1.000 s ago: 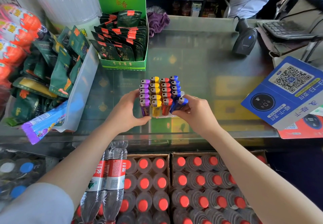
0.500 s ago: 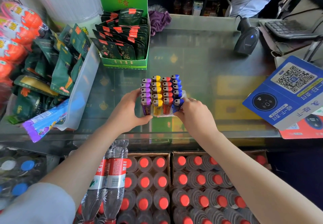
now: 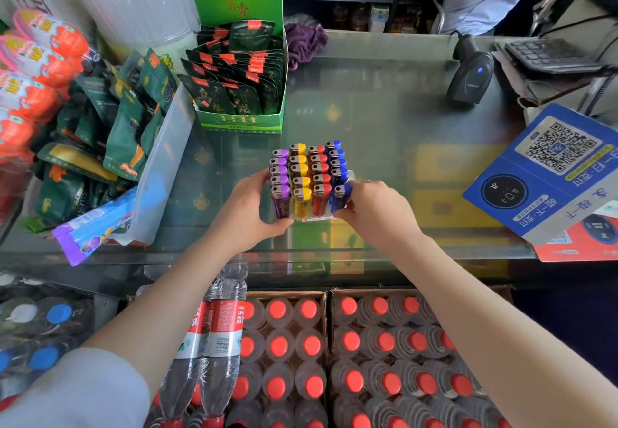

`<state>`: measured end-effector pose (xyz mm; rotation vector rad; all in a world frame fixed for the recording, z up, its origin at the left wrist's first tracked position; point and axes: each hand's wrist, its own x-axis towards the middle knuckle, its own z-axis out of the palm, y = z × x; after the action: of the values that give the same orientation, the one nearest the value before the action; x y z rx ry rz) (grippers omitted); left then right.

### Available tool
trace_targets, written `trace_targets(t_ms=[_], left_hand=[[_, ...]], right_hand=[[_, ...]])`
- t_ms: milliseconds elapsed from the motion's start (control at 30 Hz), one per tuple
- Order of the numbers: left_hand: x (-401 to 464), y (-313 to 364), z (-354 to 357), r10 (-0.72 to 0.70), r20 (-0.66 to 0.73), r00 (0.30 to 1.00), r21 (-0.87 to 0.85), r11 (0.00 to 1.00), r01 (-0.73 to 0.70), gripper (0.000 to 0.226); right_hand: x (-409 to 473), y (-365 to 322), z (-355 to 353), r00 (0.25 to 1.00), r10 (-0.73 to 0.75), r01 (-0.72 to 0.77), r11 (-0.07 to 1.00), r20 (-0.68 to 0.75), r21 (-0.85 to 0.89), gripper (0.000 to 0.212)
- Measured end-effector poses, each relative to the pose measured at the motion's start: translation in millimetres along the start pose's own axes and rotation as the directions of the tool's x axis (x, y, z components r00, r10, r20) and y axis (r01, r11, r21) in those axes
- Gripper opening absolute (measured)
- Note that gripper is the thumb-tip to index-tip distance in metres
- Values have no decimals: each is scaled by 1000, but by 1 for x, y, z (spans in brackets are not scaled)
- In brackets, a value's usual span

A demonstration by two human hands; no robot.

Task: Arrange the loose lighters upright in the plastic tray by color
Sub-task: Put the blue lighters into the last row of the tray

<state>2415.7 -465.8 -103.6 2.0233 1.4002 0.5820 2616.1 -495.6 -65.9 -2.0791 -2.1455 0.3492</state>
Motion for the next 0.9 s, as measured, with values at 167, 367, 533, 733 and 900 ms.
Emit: trace_targets(t_ms=[167,367,533,733,900], left_hand=[[-3,3,2,55,-59,997,63,997,-52,39],[-3,4,1,21,-35,999,36,999,-20,46],[-2,1,1,11,-26,1000,36,999,-10,51],[0,-2,1,47,-24,999,0,999,-47,46],[1,-4,3,48,-24,999,-9,999,-48,48]], right_hand=[[-3,0,14,996,70,-60,983,-48,172,21],[4,16,12,997,68,-70,909,19,411,22],[-3,12,8,994,92,-61,922,-63,383,39],[-11,-5,4,938,136,28,889,-320,457,26],[-11,-8,12,917,95,96,890,-388,446,23]])
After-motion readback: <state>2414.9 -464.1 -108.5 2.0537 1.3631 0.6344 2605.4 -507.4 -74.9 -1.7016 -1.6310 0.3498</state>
